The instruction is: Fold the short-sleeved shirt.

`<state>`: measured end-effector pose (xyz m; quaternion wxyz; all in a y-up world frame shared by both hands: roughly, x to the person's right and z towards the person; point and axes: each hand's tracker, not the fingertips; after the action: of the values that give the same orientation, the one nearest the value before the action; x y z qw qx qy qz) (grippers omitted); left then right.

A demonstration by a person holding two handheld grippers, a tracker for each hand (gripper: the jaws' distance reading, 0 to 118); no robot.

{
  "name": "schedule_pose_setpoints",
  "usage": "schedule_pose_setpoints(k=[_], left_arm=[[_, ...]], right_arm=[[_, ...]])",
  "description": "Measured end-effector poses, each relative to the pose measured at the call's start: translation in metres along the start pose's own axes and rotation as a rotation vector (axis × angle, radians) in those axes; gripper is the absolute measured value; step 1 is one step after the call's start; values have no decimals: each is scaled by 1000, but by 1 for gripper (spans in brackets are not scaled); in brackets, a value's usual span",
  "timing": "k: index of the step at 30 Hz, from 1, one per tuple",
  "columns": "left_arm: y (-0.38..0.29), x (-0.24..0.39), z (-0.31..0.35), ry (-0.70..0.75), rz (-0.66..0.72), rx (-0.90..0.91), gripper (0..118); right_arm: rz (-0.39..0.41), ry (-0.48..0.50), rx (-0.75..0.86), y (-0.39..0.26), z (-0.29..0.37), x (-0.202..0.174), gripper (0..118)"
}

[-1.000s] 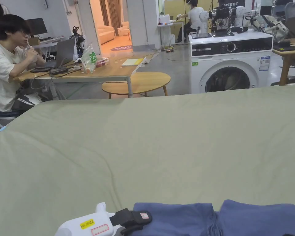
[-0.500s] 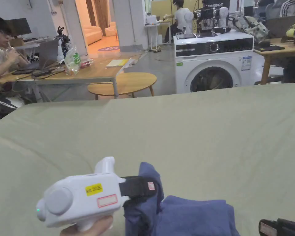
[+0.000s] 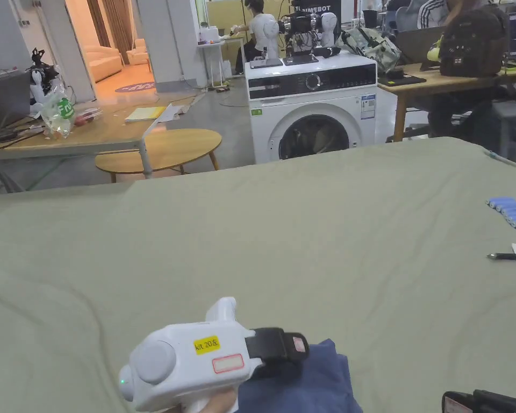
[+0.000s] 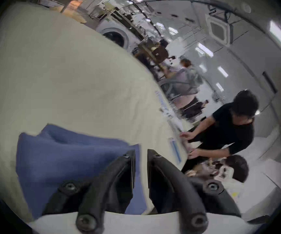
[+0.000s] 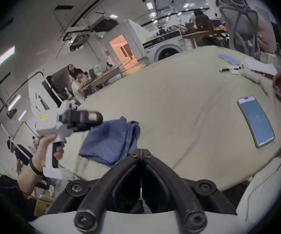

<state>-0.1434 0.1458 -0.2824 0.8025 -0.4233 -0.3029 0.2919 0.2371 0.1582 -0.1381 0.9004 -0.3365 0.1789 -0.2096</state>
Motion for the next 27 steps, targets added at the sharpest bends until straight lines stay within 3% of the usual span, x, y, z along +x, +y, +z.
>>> schedule_pose_setpoints(k=[3, 4, 8, 11, 12, 14, 16, 20, 23, 24, 27], left_arm=[[-24, -14, -47, 40, 5, -214, 9], [-33, -16, -59, 80, -21, -223, 3], [-27, -16, -44, 21, 27, -137, 4], [-18, -10, -4, -98, -28, -42, 5], [-15, -10, 16, -125, -44, 7, 15], [-7, -16, 48, -137, -52, 68, 60], [1, -32, 83, -121, -5, 104, 87], [-7, -83, 125, -87, 168, 160, 89], [-26, -113, 130, -43, 248, 160, 89], [-30, -121, 126, -38, 266, 148, 89], [-33, -132, 96, -55, 288, 95, 89]], right_arm=[[1, 6, -15, -3, -6, -4, 0], [20, 5, -31, -5, -8, -8, 0], [109, -34, -79, -10, -16, -21, 0], [119, -17, -114, -14, -29, -30, 0], [120, 6, -137, -10, -38, -34, 0], [143, 10, -146, 0, -58, -46, 0], [163, 50, -166, 16, -88, -59, 0], [141, 1, -216, 32, -158, -68, 0], [195, -75, -472, 22, -202, -59, 0], [208, -36, -405, 21, -198, -56, 0], [180, -46, -421, 30, -188, -59, 0]])
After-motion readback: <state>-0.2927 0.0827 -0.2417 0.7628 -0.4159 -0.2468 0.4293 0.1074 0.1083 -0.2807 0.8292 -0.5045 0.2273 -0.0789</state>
